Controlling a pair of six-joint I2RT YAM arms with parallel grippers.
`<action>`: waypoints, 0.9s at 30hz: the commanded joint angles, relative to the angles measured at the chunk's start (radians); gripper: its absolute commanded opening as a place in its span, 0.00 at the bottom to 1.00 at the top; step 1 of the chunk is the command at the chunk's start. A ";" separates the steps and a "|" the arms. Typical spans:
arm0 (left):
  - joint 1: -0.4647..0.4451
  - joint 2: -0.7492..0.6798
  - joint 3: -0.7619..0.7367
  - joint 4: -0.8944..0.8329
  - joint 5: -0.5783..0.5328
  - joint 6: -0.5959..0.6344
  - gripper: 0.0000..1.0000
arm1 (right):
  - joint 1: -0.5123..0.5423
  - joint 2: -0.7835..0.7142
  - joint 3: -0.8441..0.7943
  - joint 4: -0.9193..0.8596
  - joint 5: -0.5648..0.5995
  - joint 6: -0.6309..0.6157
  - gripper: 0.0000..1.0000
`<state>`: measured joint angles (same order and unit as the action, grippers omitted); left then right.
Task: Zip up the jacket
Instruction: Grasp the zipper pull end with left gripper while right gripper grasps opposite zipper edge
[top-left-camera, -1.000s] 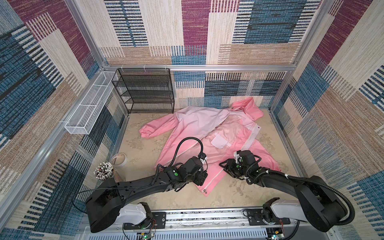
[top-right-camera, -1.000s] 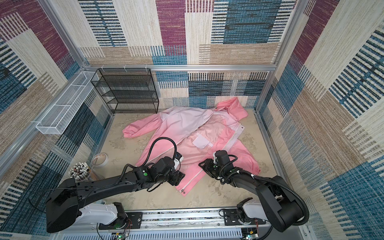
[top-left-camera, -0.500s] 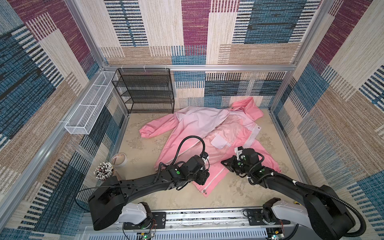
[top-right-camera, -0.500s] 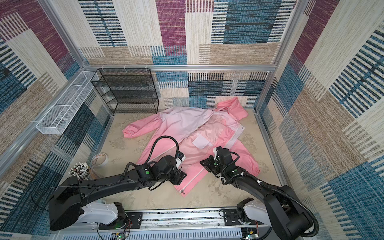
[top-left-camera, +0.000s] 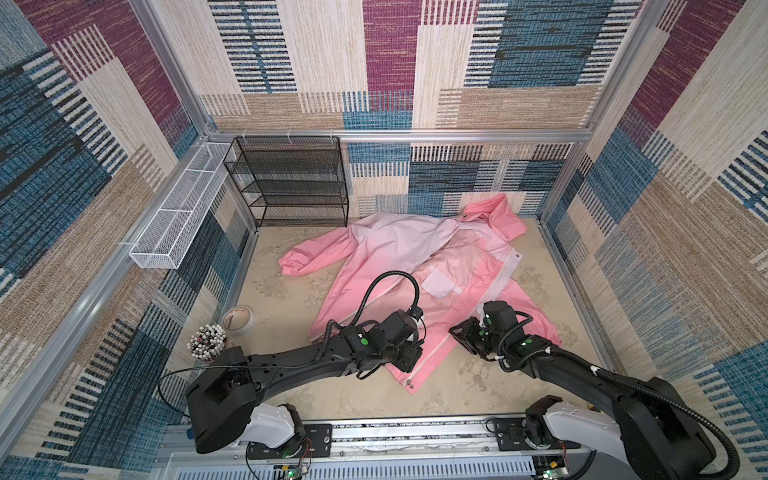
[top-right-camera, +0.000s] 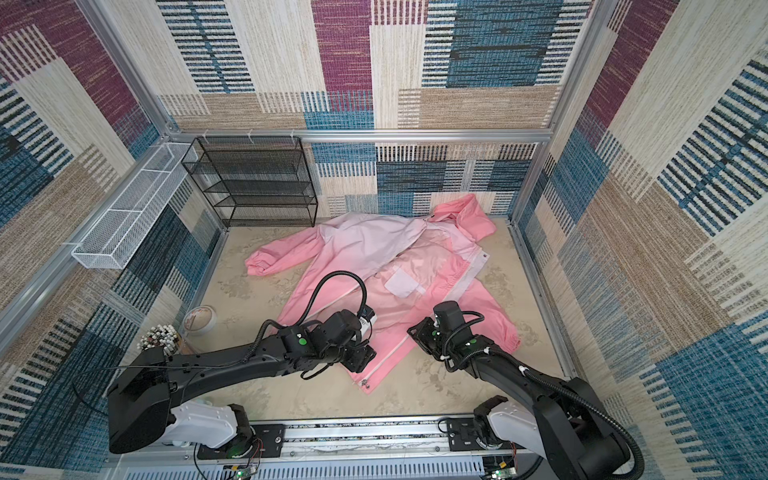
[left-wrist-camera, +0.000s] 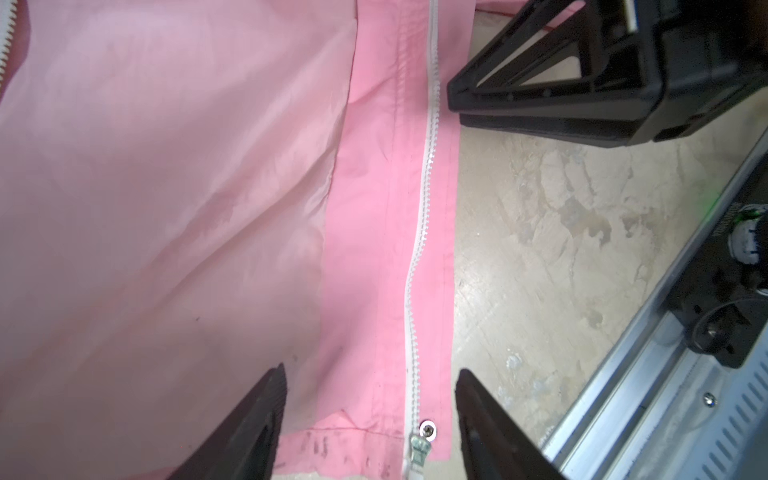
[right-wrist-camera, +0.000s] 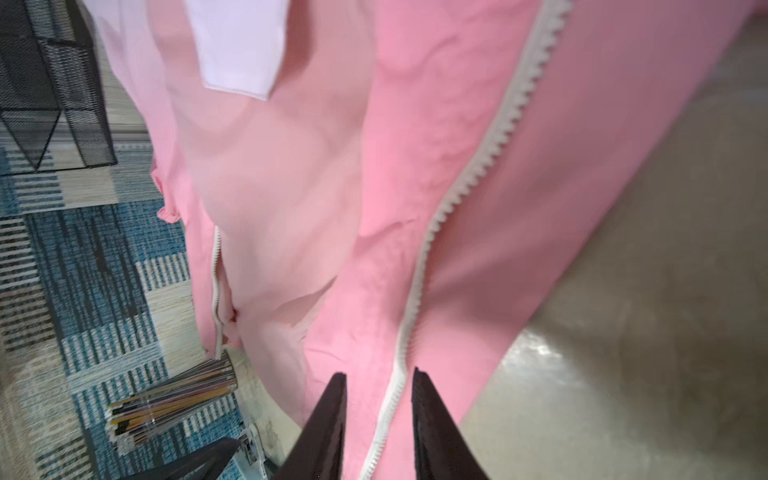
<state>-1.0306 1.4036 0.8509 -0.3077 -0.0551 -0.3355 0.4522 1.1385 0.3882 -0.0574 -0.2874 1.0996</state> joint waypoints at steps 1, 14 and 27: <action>-0.003 -0.012 -0.008 -0.017 -0.028 0.017 0.68 | 0.001 0.024 0.007 0.010 0.045 0.010 0.31; -0.005 -0.018 -0.024 -0.016 -0.035 0.003 0.68 | 0.002 0.104 0.034 0.107 0.002 -0.001 0.23; -0.008 -0.023 -0.027 -0.018 -0.034 0.002 0.67 | 0.004 0.178 0.041 0.208 -0.102 0.022 0.25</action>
<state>-1.0363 1.3846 0.8223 -0.3222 -0.0769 -0.3370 0.4522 1.3041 0.4252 0.0818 -0.3412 1.1027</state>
